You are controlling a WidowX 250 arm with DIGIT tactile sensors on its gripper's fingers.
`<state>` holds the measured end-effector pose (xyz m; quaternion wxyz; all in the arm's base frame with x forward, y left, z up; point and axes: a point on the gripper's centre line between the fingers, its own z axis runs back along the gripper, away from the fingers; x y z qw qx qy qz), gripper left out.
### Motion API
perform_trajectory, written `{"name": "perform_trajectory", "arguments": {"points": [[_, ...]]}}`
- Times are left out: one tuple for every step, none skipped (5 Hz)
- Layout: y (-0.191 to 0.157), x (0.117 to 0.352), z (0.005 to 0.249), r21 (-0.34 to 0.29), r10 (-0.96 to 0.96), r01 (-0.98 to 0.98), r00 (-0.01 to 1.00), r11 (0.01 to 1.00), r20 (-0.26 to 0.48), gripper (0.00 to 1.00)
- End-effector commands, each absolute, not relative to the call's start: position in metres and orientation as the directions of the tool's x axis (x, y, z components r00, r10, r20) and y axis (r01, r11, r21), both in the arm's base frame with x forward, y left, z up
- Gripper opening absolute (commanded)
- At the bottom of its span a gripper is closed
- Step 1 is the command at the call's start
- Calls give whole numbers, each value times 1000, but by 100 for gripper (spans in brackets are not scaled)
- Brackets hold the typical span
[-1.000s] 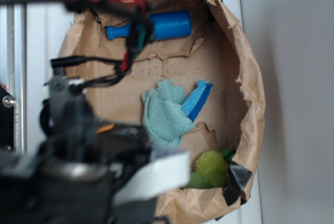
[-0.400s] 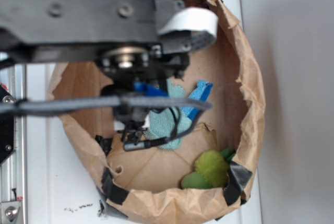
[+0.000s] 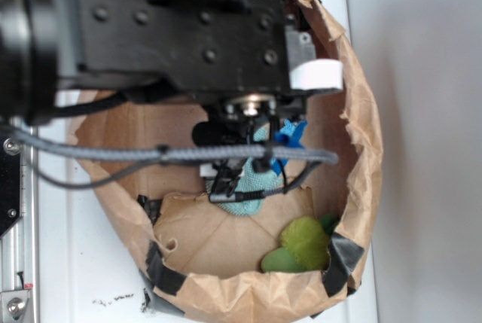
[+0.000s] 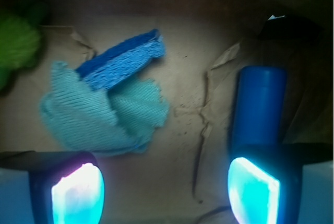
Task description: Grab the blue bottle.
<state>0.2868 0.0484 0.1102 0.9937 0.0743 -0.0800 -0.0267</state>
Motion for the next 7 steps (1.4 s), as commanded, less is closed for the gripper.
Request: {"name": "perform_trajectory", "arguments": {"points": [[88,314,127,194,-4,-36,979,980,203,100],[95,314,135,241,54,-103,978,965,201,100],[95,314,135,241,54,-103,978,965,201,100],[95,314,135,241,54,-103,978,965,201,100],[95,314,135,241,54,-103,978,965,201,100],[113,311,127,242,71,-121,976,963,207,100],[132,304,122,233,68,-122,971,965,228,100]]}}
